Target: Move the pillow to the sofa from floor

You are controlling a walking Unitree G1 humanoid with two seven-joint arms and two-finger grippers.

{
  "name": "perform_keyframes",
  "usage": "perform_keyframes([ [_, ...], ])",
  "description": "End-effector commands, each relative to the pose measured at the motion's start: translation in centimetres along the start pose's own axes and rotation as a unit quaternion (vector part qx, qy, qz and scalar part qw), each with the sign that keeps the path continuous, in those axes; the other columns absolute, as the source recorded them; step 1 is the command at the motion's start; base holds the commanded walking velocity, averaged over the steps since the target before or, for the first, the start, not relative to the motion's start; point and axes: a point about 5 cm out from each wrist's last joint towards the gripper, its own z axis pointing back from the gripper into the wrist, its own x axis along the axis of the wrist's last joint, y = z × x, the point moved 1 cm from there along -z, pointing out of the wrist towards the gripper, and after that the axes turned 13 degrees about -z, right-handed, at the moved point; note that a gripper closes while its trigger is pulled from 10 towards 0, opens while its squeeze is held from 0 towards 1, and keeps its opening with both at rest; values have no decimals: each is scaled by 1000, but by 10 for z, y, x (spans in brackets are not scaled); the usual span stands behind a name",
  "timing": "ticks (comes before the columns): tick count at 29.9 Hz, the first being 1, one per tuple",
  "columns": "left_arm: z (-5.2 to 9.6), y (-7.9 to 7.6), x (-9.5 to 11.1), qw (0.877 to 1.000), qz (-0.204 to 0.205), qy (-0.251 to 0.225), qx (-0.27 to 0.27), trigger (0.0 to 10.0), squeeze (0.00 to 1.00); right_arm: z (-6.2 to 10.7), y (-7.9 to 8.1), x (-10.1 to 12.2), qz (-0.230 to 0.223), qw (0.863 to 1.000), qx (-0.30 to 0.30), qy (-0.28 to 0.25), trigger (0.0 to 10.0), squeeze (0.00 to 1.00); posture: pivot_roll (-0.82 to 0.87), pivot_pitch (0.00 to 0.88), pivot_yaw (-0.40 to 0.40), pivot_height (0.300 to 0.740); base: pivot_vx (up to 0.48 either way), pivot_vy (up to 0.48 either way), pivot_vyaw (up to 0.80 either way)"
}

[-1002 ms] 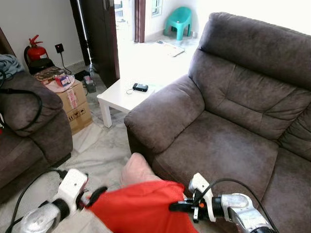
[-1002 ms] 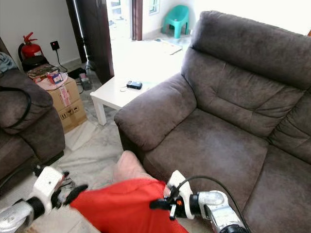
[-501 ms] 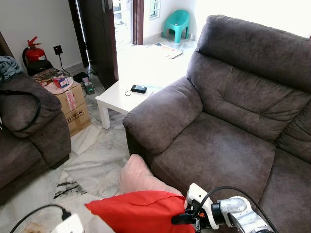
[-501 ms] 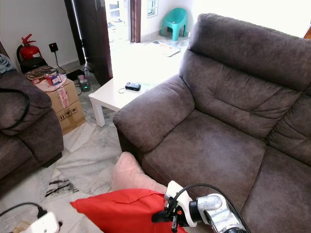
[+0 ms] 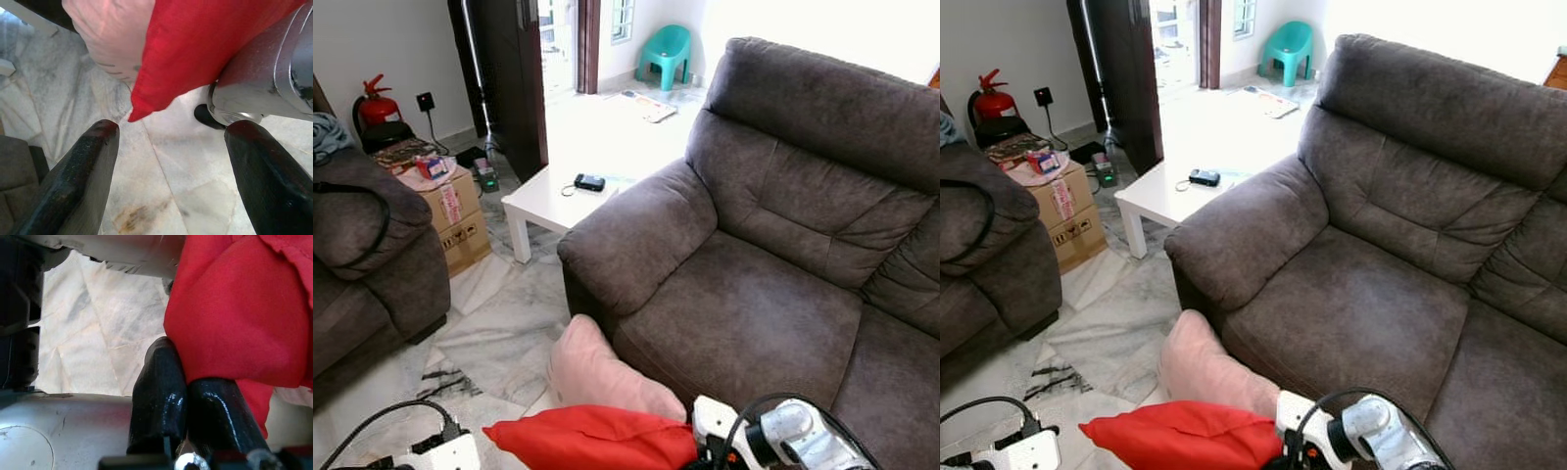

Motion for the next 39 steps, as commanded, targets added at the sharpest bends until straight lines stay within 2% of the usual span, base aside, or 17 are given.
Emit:
perform_keyframes([
  [1, -7, -14, -3, 1000, -7, 8, -27, 10000, 0, 5, 1, 11, 32, 999, 14, -8, 10000, 0, 215, 0, -126, 740, 0, 0, 0],
  [7, -17, -18, -8, 999, 35, 25, -3, 10000, 0, 10, 3, 14, 54, 998, 24, -5, 10000, 0, 202, 0, -127, 740, 0, 0, 0],
  [10, -18, -4, -10, 991, 107, 21, 74, 10000, 0, 16, 1, 12, 54, 998, 16, -7, 10000, 0, 197, 0, -132, 740, 0, 0, 0],
  [12, -17, 7, -12, 981, 147, 18, 123, 10000, 0, 20, 1, 16, 54, 998, 11, -22, 10000, 0, 196, 0, -133, 740, 0, 0, 0],
  [14, -12, 30, -15, 943, 229, 5, 242, 10000, 0, 25, -1, 24, 53, 997, 1, -56, 10000, 0, 193, 0, -133, 740, 0, 0, 0],
  [15, -12, 30, -15, 943, 229, 5, 242, 10000, 0, 25, -1, 24, 53, 997, 1, -56, 10000, 0, 193, 0, -133, 740, 0, 0, 0],
  [20, -2, 57, -17, 831, 375, -24, 410, 10000, 0, 24, 1, 22, 49, 997, 4, -57, 10000, 0, 200, 0, -140, 740, 0, 0, 0],
  [21, -2, 58, -17, 814, 400, -29, 420, 10000, 0, 24, 1, 22, 50, 997, 4, -58, 10000, 0, 198, 0, -142, 740, 0, 0, 0],
  [23, -3, 58, -16, 803, 416, -34, 426, 10000, 0, 24, 2, 22, 50, 997, 4, -58, 10000, 0, 198, 0, -142, 740, 0, 0, 0],
  [24, -5, 60, -15, 762, 470, -48, 444, 10000, 0, 24, 2, 24, 50, 997, 6, -64, 10000, 0, 198, 0, -142, 740, 0, 0, 0],
  [26, -12, 62, -10, 732, 511, -65, 446, 10000, 0, 25, 2, 26, 50, 996, 5, -67, 10000, 0, 194, 0, -145, 740, 0, 0, 0],
  [27, -16, 64, -6, 703, 546, -80, 449, 10000, 0, 25, 2, 26, 51, 996, 2, -67, 10000, 0, 193, 0, -146, 740, 0, 0, 0],
  [28, -16, 64, -6, 703, 546, -80, 449, 10000, 0, 25, 2, 26, 51, 996, 2, -67, 10000, 0, 193, 0, -146, 740, 0, 0, 0],
  [29, -24, 64, -2, 669, 595, -93, 436, 10000, 0, 26, 1, 27, 51, 996, 0, -68, 10000, 0, 191, 0, -147, 740, 0, 0, 0],
  [31, -27, 64, 0, 658, 612, -98, 428, 10000, 0, 26, 1, 27, 51, 996, -1, -69, 10000, 0, 190, 0, -148, 740, 0, 0, 0],
  [33, -37, 65, 1, 594, 679, -115, 415, 10000, 0, 27, 1, 29, 53, 996, 1, -75, 10000, 0, 185, 0, -149, 740, 0, 0, 0],
  [39, -41, 67, -5, 489, 759, -127, 409, 10000, 0, 29, 2, 31, 54, 995, -1, -78, 10000, 0, 177, 0, -150, 740, 0, 0, 0],
])
